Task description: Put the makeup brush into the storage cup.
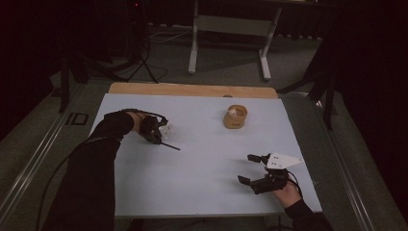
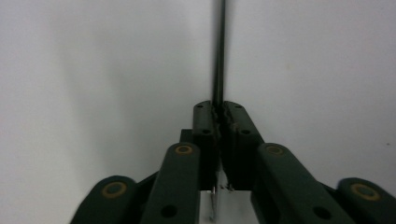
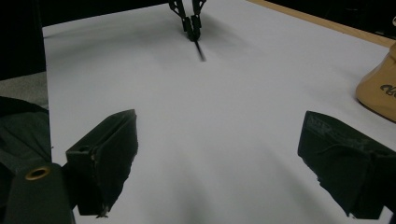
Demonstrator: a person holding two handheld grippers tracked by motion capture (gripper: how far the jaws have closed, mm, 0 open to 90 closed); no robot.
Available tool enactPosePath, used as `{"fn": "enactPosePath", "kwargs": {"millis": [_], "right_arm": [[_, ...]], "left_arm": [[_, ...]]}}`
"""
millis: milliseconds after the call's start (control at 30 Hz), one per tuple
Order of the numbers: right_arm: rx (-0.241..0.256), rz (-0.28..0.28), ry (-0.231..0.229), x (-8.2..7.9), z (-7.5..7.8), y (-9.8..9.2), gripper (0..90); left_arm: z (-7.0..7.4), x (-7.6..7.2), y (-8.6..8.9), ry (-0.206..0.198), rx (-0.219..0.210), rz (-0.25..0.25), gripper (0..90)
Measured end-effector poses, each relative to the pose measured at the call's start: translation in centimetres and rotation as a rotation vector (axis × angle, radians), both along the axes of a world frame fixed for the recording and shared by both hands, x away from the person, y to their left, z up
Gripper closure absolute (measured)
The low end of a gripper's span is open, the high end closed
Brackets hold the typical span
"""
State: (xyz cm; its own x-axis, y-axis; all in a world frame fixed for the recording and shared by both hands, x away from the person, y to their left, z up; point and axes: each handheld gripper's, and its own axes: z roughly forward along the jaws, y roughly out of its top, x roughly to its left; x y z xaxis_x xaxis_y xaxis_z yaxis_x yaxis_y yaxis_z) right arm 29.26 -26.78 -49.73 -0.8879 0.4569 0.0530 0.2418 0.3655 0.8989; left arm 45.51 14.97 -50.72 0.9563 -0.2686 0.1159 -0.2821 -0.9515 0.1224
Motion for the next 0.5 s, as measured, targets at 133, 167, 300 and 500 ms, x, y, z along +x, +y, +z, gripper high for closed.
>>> {"fn": "enactPosePath", "kwargs": {"millis": [133,167,300,500], "right_arm": [[0.0,0.0,-0.002,0.0,0.0,0.0,11.9],[0.001,0.0,-0.002,0.0,0.0,0.0,11.9],[0.0,0.0,-0.003,0.0,0.0,0.0,11.9],[-0.001,0.0,-0.009,-0.1,0.1,0.0,11.9]], "left_arm": [[0.2,0.0,0.0,0.005,-0.01,0.029,84.3],[0.2,0.0,0.0,0.008,-0.018,0.041,84.3],[1.0,0.1,-0.3,0.03,-0.021,0.107,84.8],[2.3,-0.2,-1.0,0.056,-0.053,0.165,85.0]]}}
